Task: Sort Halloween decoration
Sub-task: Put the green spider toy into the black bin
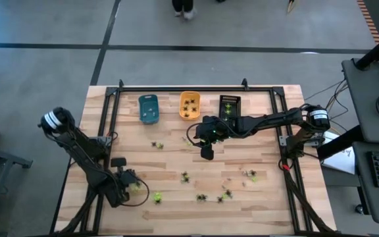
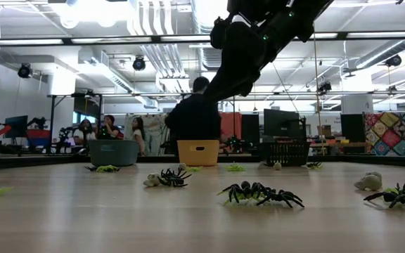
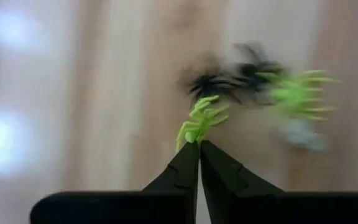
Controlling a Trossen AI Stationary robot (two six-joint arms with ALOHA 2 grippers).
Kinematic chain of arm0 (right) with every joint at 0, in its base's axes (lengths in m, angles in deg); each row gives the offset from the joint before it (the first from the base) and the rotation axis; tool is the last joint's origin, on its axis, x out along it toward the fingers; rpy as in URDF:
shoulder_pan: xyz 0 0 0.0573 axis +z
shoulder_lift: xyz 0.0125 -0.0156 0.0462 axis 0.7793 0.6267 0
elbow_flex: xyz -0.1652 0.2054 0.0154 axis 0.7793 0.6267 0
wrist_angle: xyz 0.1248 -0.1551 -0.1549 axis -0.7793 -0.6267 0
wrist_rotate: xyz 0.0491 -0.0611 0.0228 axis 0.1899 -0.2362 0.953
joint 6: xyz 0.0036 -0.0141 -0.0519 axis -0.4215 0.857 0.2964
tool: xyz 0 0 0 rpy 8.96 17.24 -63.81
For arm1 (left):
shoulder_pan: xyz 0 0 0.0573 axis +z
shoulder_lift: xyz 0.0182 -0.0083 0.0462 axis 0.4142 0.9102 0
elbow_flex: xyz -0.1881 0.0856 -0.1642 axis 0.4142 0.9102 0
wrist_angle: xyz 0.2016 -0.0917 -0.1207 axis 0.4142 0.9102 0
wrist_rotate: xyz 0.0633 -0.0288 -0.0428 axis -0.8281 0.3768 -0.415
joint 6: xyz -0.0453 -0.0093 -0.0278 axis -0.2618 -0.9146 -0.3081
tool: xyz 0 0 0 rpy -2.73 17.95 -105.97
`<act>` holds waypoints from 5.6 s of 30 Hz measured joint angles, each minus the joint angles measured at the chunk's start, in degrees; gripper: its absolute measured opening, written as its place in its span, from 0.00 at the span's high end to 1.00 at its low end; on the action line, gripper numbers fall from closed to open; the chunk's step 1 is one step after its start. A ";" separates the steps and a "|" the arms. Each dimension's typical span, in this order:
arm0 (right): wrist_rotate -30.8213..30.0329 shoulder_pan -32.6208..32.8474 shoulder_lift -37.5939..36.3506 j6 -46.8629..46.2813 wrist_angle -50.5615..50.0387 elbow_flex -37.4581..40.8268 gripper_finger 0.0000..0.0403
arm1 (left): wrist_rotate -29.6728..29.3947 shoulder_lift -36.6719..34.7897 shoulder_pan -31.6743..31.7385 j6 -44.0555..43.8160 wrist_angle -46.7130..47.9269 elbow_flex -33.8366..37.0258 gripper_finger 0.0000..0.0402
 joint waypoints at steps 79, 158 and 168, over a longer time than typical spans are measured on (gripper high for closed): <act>0.79 4.31 22.36 4.48 40.14 -14.84 0.98 | -47.20 -7.37 18.02 12.17 -12.05 -6.55 0.96; -21.59 -11.73 -11.55 -13.48 -28.25 -0.32 0.69 | -16.48 -7.42 32.89 52.89 -31.61 -6.41 0.79; -21.55 0.38 -27.53 -12.37 -2.04 19.54 0.69 | -5.46 -7.42 39.68 65.44 -51.12 -0.77 0.79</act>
